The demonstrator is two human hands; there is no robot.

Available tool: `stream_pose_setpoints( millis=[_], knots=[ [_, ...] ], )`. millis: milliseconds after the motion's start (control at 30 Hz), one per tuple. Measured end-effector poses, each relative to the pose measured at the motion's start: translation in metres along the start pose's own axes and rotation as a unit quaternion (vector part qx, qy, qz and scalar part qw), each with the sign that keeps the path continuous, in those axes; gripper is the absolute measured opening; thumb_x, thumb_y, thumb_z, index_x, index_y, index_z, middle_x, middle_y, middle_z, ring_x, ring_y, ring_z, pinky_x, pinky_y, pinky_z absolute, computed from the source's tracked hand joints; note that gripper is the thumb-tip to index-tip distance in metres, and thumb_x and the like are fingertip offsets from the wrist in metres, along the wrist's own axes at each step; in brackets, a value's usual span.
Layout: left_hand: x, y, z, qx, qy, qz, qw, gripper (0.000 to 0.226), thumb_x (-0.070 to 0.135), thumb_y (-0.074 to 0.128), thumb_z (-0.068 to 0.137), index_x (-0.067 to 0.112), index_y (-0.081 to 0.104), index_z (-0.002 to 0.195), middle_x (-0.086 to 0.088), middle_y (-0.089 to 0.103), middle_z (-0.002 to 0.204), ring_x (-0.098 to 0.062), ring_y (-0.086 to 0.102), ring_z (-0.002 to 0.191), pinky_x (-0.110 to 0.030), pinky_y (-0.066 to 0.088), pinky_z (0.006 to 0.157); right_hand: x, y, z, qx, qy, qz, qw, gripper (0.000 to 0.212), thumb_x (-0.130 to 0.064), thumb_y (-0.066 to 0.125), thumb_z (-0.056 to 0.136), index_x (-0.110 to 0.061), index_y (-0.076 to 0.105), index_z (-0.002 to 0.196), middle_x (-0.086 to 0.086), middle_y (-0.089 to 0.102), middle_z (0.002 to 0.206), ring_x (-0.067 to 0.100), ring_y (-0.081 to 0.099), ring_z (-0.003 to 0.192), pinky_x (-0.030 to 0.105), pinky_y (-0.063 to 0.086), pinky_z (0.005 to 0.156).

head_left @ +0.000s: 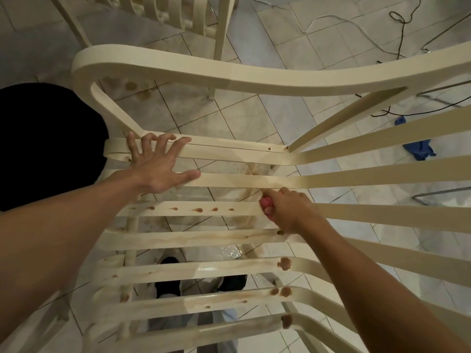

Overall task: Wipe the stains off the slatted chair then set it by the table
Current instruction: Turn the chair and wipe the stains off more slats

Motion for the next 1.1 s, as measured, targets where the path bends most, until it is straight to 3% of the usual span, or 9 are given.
stream_pose_setpoints(
  millis=[167, 300, 533, 867, 1000, 1100],
  knots=[
    [-0.001, 0.0, 0.0, 0.003, -0.004, 0.0, 1.0, 0.099, 0.096, 0.014, 0.061, 0.048, 0.01, 0.147, 0.005, 0.013, 0.153, -0.031, 0.003, 0.143, -0.063, -0.023, 0.108, 0.024, -0.002, -0.005, -0.002, 0.039, -0.092, 0.995, 0.033, -0.03, 0.048, 0.1, -0.027, 0.043, 0.133, 0.01, 0.053, 0.127, 0.033, 0.054, 0.117, 0.046, 0.04, 0.1],
    [0.0, 0.0, 0.0, 0.003, -0.008, 0.005, 1.0, 0.098, 0.096, 0.014, 0.061, 0.048, 0.011, 0.146, 0.004, 0.013, 0.153, -0.031, 0.003, 0.143, -0.064, -0.022, 0.108, 0.02, 0.005, -0.004, 0.001, 0.035, -0.052, 0.998, 0.038, -0.023, 0.054, 0.096, -0.026, 0.042, 0.132, 0.009, 0.05, 0.127, 0.032, 0.051, 0.114, 0.041, 0.042, 0.096],
    [0.0, 0.001, 0.0, 0.004, -0.009, 0.016, 1.0, 0.1, 0.096, 0.011, 0.061, 0.048, 0.005, 0.148, 0.004, 0.011, 0.155, -0.032, 0.003, 0.144, -0.065, -0.021, 0.108, -0.004, 0.011, -0.003, 0.013, 0.009, 0.055, 0.998, 0.036, -0.026, 0.047, 0.098, -0.024, 0.04, 0.133, 0.011, 0.046, 0.129, 0.034, 0.046, 0.113, 0.044, 0.036, 0.1],
    [-0.001, 0.001, 0.001, 0.01, -0.004, 0.006, 1.0, 0.098, 0.097, 0.014, 0.063, 0.048, 0.007, 0.147, 0.004, 0.012, 0.154, -0.032, 0.003, 0.144, -0.065, -0.022, 0.107, -0.084, 0.009, 0.004, 0.028, -0.062, 0.157, 0.985, 0.034, -0.027, 0.047, 0.099, -0.026, 0.044, 0.132, 0.011, 0.047, 0.126, 0.034, 0.042, 0.114, 0.042, 0.032, 0.101],
    [0.0, 0.001, 0.001, 0.012, 0.0, 0.003, 1.0, 0.097, 0.097, 0.014, 0.063, 0.048, 0.009, 0.147, 0.004, 0.012, 0.153, -0.032, 0.003, 0.144, -0.064, -0.022, 0.108, -0.063, 0.003, -0.002, 0.043, -0.078, 0.16, 0.983, 0.032, -0.039, 0.043, 0.102, -0.031, 0.046, 0.133, 0.006, 0.054, 0.126, 0.027, 0.048, 0.115, 0.044, 0.036, 0.103],
    [0.0, 0.001, 0.001, 0.012, -0.001, 0.005, 1.0, 0.098, 0.097, 0.014, 0.062, 0.047, 0.01, 0.147, 0.005, 0.013, 0.153, -0.031, 0.003, 0.144, -0.063, -0.023, 0.107, -0.02, 0.004, -0.005, 0.039, -0.032, 0.103, 0.993, 0.034, -0.041, 0.038, 0.103, -0.03, 0.045, 0.135, 0.006, 0.056, 0.127, 0.028, 0.052, 0.116, 0.044, 0.037, 0.105]
  ],
)
Point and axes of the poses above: each hand's wrist, its own z-axis towards the middle knuckle, its own y-axis out of the palm, x = y × z, the point moved 10 cm from there along z, towards the middle knuckle
